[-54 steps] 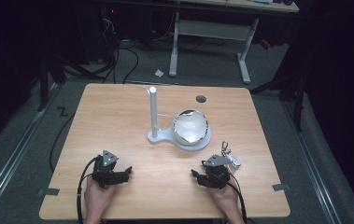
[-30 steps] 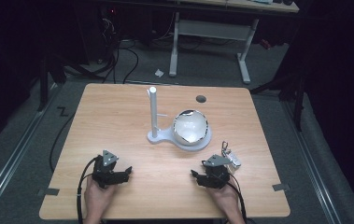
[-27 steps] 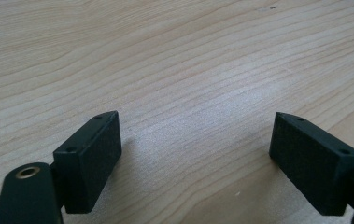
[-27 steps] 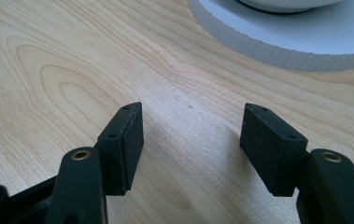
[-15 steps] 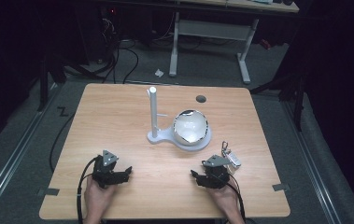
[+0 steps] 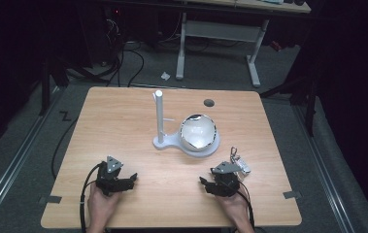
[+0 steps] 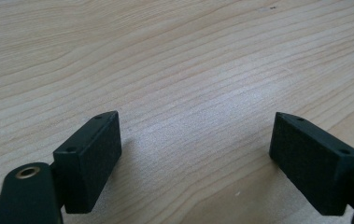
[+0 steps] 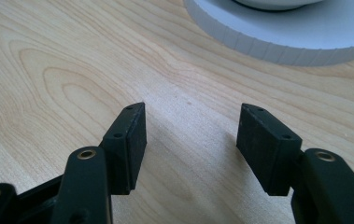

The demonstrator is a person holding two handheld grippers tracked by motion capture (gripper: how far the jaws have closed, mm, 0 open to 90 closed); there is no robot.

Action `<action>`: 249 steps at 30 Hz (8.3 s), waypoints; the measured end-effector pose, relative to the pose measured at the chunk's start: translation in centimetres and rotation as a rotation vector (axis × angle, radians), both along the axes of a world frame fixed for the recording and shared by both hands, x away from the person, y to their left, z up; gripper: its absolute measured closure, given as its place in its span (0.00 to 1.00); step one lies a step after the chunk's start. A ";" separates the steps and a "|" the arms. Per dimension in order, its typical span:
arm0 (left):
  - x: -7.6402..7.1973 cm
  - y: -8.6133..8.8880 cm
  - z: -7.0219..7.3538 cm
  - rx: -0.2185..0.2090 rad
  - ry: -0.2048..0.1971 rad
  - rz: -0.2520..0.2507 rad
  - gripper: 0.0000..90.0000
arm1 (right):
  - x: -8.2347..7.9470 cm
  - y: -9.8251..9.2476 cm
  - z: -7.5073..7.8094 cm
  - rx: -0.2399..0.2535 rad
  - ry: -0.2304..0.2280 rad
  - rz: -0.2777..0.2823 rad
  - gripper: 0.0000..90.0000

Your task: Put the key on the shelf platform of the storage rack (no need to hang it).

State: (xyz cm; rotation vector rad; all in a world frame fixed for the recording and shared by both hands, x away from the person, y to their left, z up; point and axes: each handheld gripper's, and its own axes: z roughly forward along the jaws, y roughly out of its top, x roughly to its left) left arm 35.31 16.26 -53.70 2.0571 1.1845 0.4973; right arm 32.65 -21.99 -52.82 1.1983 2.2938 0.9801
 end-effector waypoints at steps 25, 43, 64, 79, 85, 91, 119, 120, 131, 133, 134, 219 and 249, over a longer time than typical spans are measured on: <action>0.0 0.0 0.0 0.000 0.000 0.000 0.19 | -0.6 -2.1 2.4 0.059 -0.028 -0.038 0.50; 0.0 0.0 0.0 0.000 0.000 0.000 0.19 | -0.7 -5.2 3.9 0.076 -0.053 -0.115 0.50; 0.0 0.0 0.0 -0.001 0.001 0.000 0.19 | -0.9 -10.3 4.7 0.098 -0.060 -0.262 0.46; 0.0 0.0 0.0 0.000 0.001 0.000 0.19 | -0.2 -11.4 3.3 0.067 -0.017 -0.295 0.43; 0.0 0.0 0.0 -0.001 0.001 0.000 0.19 | 0.9 -10.8 2.2 0.059 0.011 -0.272 0.39; 0.0 0.0 0.0 0.000 0.001 0.000 0.19 | 1.6 -10.3 1.9 0.037 0.023 -0.272 0.38; 0.0 0.0 0.0 0.000 0.002 -0.008 0.19 | 2.5 -10.0 0.7 -0.026 0.060 -0.249 0.70; 0.0 0.0 0.0 0.000 0.002 -0.008 0.19 | 2.5 -10.0 0.7 -0.026 0.060 -0.249 0.70; 0.0 0.0 0.0 0.000 0.002 -0.008 0.19 | 2.2 -10.6 0.8 -0.006 0.060 -0.229 0.81; 0.0 0.0 0.0 0.000 0.002 -0.008 0.19 | 2.0 -10.7 1.1 0.007 0.044 -0.226 0.81; 0.0 0.0 0.0 0.000 0.002 -0.008 0.19 | 1.9 -10.8 1.2 0.014 0.039 -0.225 0.81; 0.0 0.0 0.0 -0.002 0.002 -0.008 0.19 | 7.9 -2.1 11.0 0.149 -0.034 0.085 0.81; -0.1 0.0 0.0 -0.003 0.002 -0.009 0.19 | 12.6 0.3 9.2 0.101 0.037 0.058 0.81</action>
